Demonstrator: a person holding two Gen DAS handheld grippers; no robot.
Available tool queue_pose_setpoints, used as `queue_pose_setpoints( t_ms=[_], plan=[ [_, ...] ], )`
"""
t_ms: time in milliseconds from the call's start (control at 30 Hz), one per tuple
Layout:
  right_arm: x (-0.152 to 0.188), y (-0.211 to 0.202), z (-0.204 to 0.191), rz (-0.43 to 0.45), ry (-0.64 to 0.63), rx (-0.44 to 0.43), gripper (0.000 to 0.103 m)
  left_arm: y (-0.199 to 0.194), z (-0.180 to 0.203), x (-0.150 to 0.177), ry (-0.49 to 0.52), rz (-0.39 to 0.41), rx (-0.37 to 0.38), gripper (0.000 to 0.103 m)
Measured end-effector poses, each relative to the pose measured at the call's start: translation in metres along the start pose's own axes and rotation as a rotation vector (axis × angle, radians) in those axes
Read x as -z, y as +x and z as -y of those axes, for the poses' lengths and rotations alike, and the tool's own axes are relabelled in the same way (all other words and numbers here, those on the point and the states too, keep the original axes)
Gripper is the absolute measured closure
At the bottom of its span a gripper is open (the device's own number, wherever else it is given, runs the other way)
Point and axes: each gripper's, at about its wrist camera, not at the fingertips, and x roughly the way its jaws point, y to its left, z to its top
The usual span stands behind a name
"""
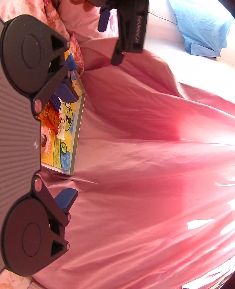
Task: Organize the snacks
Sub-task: 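Open both tools over the tray and withdraw them toward the remaining snacks, then grasp yellow wafer bar with left tool while right tool grasps orange mandarin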
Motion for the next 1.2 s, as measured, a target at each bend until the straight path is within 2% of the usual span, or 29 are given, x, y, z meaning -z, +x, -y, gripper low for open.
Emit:
queue_pose_setpoints(
  t_ms=[300, 567, 733, 1000, 1200],
  plan=[
    [0.014, -0.06, -0.019, -0.069, -0.01, -0.007, 0.0, -0.048, -0.03, 0.04, 0.033, -0.065, -0.018, 0.002],
    [0.03, -0.096, -0.028, -0.174, 0.0, 0.012, 0.0, -0.072, -0.046, 0.078, 0.089, -0.179, -0.012, 0.002],
    [0.04, -0.105, -0.034, -0.277, -0.009, 0.015, 0.0, -0.078, -0.054, 0.098, 0.108, -0.272, 0.013, 0.002],
    [0.058, -0.102, -0.045, -0.462, -0.043, 0.009, 0.0, -0.072, -0.05, 0.13, 0.179, -0.466, 0.048, 0.004],
    [0.067, -0.099, -0.049, -0.545, -0.055, 0.008, 0.0, -0.064, -0.046, 0.144, 0.243, -0.532, 0.036, 0.005]
  ],
)
